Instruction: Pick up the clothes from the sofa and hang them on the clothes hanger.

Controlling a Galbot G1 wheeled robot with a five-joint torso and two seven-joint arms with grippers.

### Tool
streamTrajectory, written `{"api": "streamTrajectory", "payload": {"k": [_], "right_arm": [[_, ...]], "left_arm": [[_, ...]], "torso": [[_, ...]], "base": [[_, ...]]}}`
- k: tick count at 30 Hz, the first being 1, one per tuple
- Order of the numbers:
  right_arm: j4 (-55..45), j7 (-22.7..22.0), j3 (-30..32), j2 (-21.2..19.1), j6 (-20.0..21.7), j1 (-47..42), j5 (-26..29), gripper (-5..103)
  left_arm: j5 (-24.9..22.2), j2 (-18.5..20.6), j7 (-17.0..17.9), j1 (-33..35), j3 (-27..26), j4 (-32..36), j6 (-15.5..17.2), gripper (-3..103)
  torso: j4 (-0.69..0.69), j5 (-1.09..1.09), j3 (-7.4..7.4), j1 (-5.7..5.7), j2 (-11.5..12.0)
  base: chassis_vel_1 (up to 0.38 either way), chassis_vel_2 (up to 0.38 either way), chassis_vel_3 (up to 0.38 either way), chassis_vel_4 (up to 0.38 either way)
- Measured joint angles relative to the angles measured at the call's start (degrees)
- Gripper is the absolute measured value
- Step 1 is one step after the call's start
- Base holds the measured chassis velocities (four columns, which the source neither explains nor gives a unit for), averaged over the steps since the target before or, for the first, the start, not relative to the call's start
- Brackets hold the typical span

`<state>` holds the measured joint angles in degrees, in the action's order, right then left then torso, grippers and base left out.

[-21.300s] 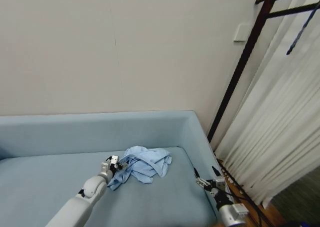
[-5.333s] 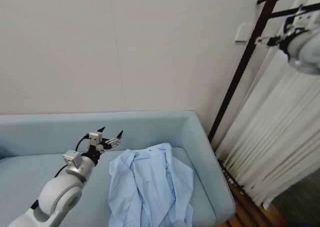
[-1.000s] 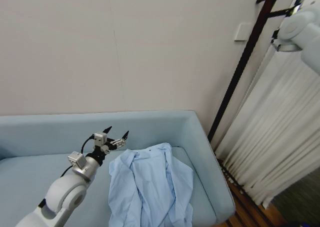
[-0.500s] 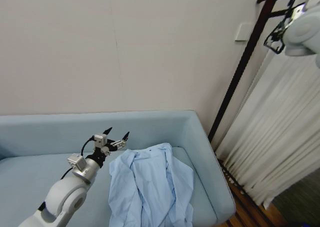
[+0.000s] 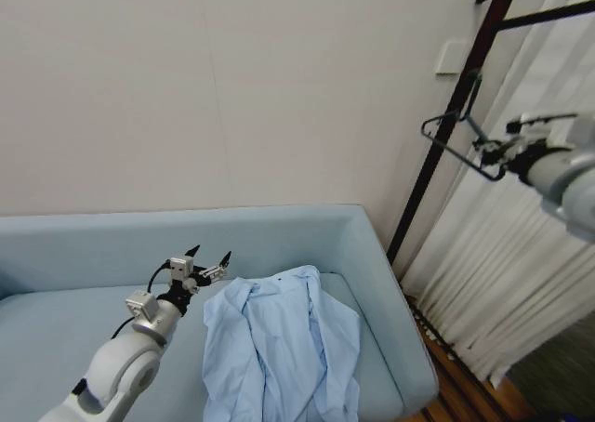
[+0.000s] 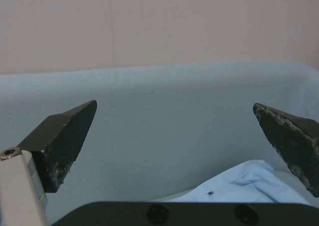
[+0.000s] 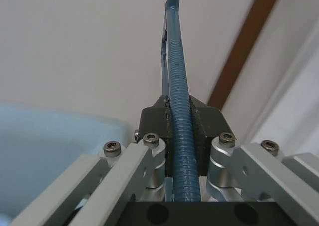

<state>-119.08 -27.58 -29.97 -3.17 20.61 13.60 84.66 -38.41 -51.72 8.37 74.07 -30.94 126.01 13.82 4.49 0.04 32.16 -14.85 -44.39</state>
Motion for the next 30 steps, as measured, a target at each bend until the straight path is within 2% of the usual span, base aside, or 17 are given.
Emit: {"api": "streamTrajectory", "payload": {"k": [1, 2, 3, 4, 7, 8, 9, 10, 13, 15, 18, 19, 20, 22, 24, 26, 30], "right_arm": [[-0.82, 3.6, -0.69, -0.22, -0.99, -1.68, 0.9, 12], [-0.87, 7.05, -1.05, -0.12, -1.7, -1.97, 1.57, 12], [-0.87, 7.05, -1.05, -0.12, -1.7, -1.97, 1.57, 12], [-0.57, 12.4, -1.51, 0.41, -2.4, -2.42, 2.19, 12], [3.25, 24.71, -3.18, 4.96, -4.3, -4.67, 2.11, 12], [4.86, 28.0, -3.47, 6.97, -4.98, -5.69, 1.68, 12], [4.86, 28.0, -3.47, 6.97, -4.98, -5.69, 1.68, 12], [6.88, 31.69, -3.62, 8.9, -5.8, -7.01, 0.85, 12], [13.73, 39.77, -4.08, 15.31, -8.68, -10.35, -3.82, 12], [15.78, 41.37, -4.28, 16.98, -9.61, -10.78, -4.76, 12], [21.38, 48.42, -5.01, 20.59, -11.76, -10.64, -6.65, 12], [21.38, 48.42, -5.01, 20.59, -11.76, -10.64, -6.65, 12], [23.93, 53.05, -5.67, 21.75, -12.92, -10.3, -8.15, 12], [26.1, 58.23, -6.88, 23.01, -14.09, -10.06, -10.01, 12], [26.21, 60.53, -7.54, 23.95, -15.19, -11.16, -10.89, 12], [25.51, 60.21, -7.04, 24.36, -15.89, -12.8, -11.33, 12], [21.92, 54.49, -3.71, 25.52, -18.76, -21.21, -14.93, 12]], "left_arm": [[0.01, -0.24, 0.45, -0.65, 0.67, -2.58, -0.01, 100], [-0.05, -0.32, 0.66, -1.28, 1.14, -4.44, -0.01, 100], [-0.05, -0.32, 0.66, -1.28, 1.14, -4.44, -0.01, 100], [-0.16, -0.41, 0.74, -2.11, 1.89, -6.84, 0.04, 100], [-0.37, -0.53, 0.71, -3.61, 2.87, -12.43, 0.11, 100], [-0.42, -0.56, 0.66, -4.07, 3.17, -14.09, 0.16, 100], [-0.42, -0.56, 0.66, -4.07, 3.17, -14.09, 0.16, 100], [-0.43, -0.57, 0.62, -4.56, 3.51, -15.39, 0.17, 100], [-0.43, -0.33, 0.63, -5.27, 4.29, -17.35, 0.3, 100], [-0.42, -0.12, 0.64, -5.27, 4.45, -17.35, 0.4, 100], [-0.41, 0.62, 0.6, -4.44, 4.58, -16.37, 0.6, 100], [-0.41, 0.62, 0.6, -4.44, 4.58, -16.37, 0.6, 100], [-0.38, 0.97, 0.6, -3.72, 4.43, -15.72, 0.63, 100], [-0.19, 1.35, 0.55, -2.63, 4.02, -15.05, 0.6, 100], [0.27, 1.58, 0.53, -1.89, 3.69, -14.78, 0.47, 100], [0.5, 1.61, 0.51, -1.68, 3.56, -14.68, 0.4, 100], [0.94, 1.4, 0.41, -1.53, 3.53, -14.44, 0.26, 100]], "torso": [[-0.05, 0.17, 0.01, -0.01, 0.01], [-0.02, 0.05, 0.0, 0.0, 0.0], [-0.02, 0.05, 0.0, 0.0, 0.0], [-0.02, -0.12, 0.0, 0.0, 0.0], [-0.02, 0.09, 0.01, -0.01, 0.0], [-0.05, 0.04, 0.01, -0.01, 0.0], [-0.05, 0.04, 0.01, -0.01, 0.0], [-0.05, -0.03, 0.01, -0.01, 0.01], [-0.06, 0.07, 0.02, -0.03, 0.02], [-0.06, 0.06, 0.03, -0.03, 0.02], [-0.02, 0.02, 0.02, -0.02, 0.02], [-0.02, 0.02, 0.02, -0.02, 0.02], [-0.03, 0.04, 0.02, -0.03, 0.02], [-0.02, 0.03, 0.01, -0.02, 0.02], [-0.02, 0.03, 0.01, -0.02, 0.02], [-0.04, 0.03, 0.01, -0.02, 0.02], [-0.04, 0.05, 0.01, -0.01, 0.02]], "base": [[0.0, 0.0, 0.0, 0.0], [0.0, 0.0, 0.0, 0.0], [0.0, 0.0, 0.0, 0.0], [0.0, 0.0, 0.0, 0.0], [0.0, 0.0, 0.0, 0.0], [0.0, 0.0, 0.0, 0.0], [0.0, 0.0, 0.0, 0.0], [0.0, 0.0, 0.0, 0.0], [0.0, 0.0, 0.0, 0.0], [0.0, 0.0, 0.0, 0.0], [0.0, 0.0, 0.0, 0.0], [0.0, 0.0, 0.0, 0.0], [0.0, 0.0, 0.0, 0.0], [0.0, 0.0, 0.0, 0.0], [0.0, 0.0, 0.0, 0.0], [0.0, 0.0, 0.0, 0.0], [0.0, 0.0, 0.0, 0.0]]}}
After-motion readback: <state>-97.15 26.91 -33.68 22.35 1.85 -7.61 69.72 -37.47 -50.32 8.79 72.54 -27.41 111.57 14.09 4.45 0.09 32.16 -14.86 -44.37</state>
